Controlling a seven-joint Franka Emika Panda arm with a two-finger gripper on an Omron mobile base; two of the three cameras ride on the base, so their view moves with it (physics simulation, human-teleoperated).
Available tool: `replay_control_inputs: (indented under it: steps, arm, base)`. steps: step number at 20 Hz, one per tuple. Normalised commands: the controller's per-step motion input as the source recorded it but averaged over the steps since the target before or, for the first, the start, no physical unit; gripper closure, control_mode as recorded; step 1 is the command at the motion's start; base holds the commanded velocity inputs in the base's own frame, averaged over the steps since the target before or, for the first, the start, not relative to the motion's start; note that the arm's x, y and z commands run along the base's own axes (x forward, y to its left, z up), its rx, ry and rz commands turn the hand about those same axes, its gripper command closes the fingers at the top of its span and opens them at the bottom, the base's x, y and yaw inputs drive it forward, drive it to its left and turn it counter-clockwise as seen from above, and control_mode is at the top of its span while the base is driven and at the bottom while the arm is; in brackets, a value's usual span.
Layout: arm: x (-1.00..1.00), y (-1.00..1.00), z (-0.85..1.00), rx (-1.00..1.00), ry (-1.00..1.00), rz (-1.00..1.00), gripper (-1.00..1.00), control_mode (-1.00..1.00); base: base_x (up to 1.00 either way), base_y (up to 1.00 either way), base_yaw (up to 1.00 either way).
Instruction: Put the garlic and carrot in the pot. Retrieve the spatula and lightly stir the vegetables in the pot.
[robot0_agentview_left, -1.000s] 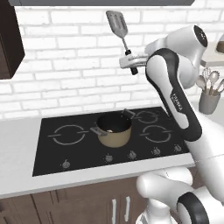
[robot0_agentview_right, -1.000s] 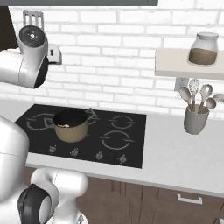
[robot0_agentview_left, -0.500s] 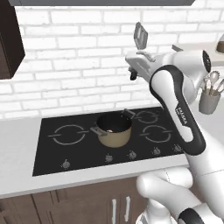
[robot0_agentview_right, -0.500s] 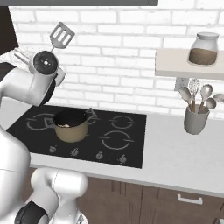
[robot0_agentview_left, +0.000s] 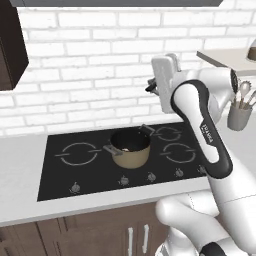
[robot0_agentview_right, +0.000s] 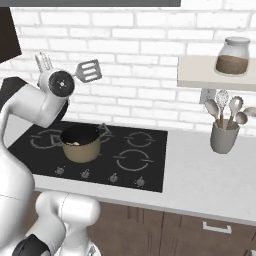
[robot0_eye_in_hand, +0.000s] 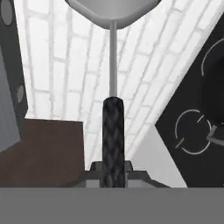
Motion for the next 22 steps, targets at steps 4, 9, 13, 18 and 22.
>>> replay_control_inputs:
  steps: [4,9,13,18,22]
  arm:
    - [0.00,0.00,0.06,0.67,0.36,-0.11,1.00,-1.00]
    - [0.00,0.00,0.11,0.65,0.34,-0.10,1.00,-1.00]
    - [0.02,0.00,0.05,0.53,0.54,-0.04,1.00,-1.00]
    - [0.03,-0.18,0.44,0.29,0.38,-0.02,1.00,-1.00]
    - [0.07,-0.27,0.12,0.35,0.36,-0.02,1.00,-1.00]
  base:
    - [0.00,0.00,0.00]
    - [0.00,0.00,0.00]
    - [0.00,0.00,0.00]
    - [0.00,0.00,0.00]
    - [0.00,0.00,0.00]
